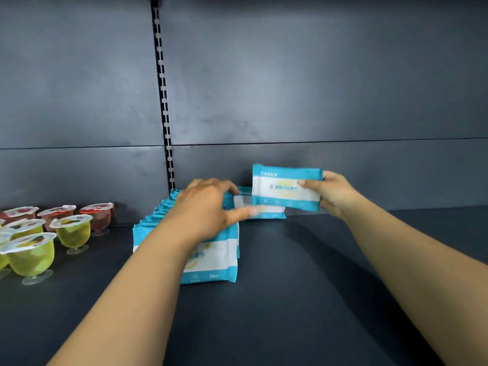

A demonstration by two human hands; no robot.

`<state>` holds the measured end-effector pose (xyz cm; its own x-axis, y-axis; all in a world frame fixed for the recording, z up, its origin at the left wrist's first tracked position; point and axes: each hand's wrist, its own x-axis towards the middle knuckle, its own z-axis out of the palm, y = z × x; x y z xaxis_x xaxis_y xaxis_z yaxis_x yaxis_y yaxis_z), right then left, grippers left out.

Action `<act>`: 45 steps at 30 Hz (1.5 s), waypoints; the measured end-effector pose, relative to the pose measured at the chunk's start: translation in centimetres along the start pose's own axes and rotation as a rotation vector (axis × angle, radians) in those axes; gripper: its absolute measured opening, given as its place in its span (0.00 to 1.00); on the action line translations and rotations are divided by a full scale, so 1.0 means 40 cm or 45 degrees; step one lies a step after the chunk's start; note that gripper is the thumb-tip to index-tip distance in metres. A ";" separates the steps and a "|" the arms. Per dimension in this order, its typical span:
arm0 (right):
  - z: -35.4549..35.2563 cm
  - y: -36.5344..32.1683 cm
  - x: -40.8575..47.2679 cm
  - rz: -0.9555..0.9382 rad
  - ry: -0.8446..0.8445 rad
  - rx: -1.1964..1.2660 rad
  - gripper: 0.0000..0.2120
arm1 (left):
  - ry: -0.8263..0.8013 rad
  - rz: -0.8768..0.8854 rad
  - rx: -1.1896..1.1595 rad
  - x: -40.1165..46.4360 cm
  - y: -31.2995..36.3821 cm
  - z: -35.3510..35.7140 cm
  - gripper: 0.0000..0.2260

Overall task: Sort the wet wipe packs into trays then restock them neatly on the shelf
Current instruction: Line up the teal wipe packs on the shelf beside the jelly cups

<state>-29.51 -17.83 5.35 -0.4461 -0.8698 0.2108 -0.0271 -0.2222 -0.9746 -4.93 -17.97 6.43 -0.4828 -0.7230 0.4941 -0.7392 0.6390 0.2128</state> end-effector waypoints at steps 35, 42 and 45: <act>0.096 0.177 0.119 -0.027 0.214 -0.677 0.26 | -0.572 -0.105 0.340 -0.026 -0.072 -0.028 0.44; 0.058 0.120 -0.006 -0.064 0.191 -1.141 0.27 | -0.547 -0.141 0.286 -0.030 -0.067 -0.053 0.44; 0.034 0.056 -0.092 -0.267 0.105 -1.400 0.20 | -0.155 -0.120 0.124 -0.034 -0.039 -0.051 0.35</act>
<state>-26.69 -15.73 2.50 -0.3968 -0.8198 0.4129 -0.8655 0.1842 -0.4658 -2.15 -17.44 7.14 -0.4583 -0.8086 0.3689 -0.8229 0.5429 0.1676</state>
